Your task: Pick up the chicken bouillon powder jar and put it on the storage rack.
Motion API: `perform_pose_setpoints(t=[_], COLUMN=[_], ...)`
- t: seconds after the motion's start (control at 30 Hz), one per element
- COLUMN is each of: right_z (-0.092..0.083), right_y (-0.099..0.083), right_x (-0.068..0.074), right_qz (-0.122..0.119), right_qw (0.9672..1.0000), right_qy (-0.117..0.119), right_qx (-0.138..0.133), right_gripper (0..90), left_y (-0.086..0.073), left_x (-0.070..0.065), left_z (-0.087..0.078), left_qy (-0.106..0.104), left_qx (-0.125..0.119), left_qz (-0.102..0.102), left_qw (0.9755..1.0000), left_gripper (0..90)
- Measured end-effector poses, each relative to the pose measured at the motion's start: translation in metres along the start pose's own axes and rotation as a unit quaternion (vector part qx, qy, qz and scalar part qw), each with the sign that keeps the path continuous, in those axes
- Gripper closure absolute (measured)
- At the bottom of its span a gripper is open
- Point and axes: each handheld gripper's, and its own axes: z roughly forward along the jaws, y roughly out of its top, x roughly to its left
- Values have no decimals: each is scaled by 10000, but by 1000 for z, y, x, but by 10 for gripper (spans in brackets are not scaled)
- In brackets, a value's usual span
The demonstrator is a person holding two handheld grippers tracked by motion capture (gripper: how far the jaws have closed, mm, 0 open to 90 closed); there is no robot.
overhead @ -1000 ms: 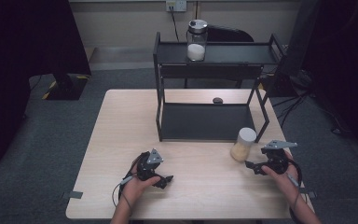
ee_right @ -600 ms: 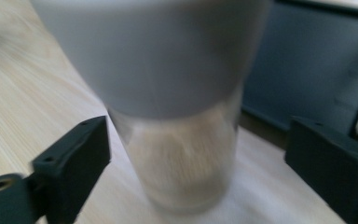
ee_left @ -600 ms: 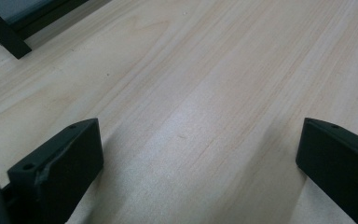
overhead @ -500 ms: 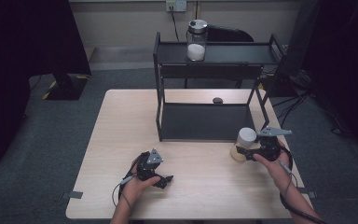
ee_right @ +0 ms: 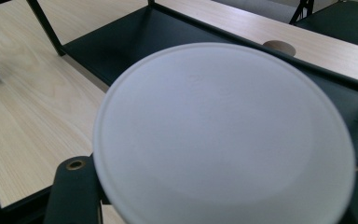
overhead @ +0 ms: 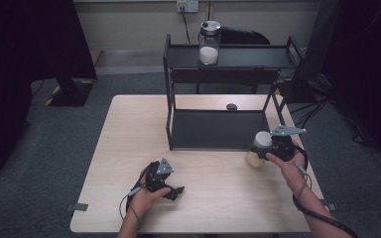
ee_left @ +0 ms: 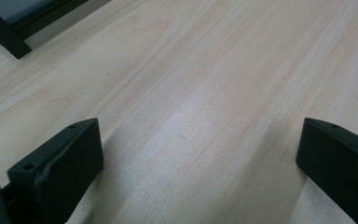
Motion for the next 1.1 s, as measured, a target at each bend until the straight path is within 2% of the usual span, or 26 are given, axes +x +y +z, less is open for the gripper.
perform_pose_setpoints(t=[0.1, 0.27, 0.53, 0.7, 1.1], right_z=[-2, -6, -12, -14, -21], right_y=[10, 30, 59, 80, 125], right_x=[-5, -9, -17, -16, -17], right_qz=[30, -93, -14, -181, -371], right_qw=[10000, 9998, 9994, 9990, 9978], right_qy=[65, 98, 319, 311, 405], right_qx=[44, 139, 163, 250, 371], right_gripper=[341, 341, 341, 341, 341], left_y=[0, 0, 0, 0, 0], left_x=[0, 0, 0, 0, 0], left_z=[0, 0, 0, 0, 0], left_qy=[0, 0, 0, 0, 1], left_qx=[1, 1, 0, 0, 1], left_qz=[0, 1, -1, -1, -2], left_qw=[10000, 10000, 10000, 10000, 10000], left_gripper=[0, 0, 0, 0, 0])
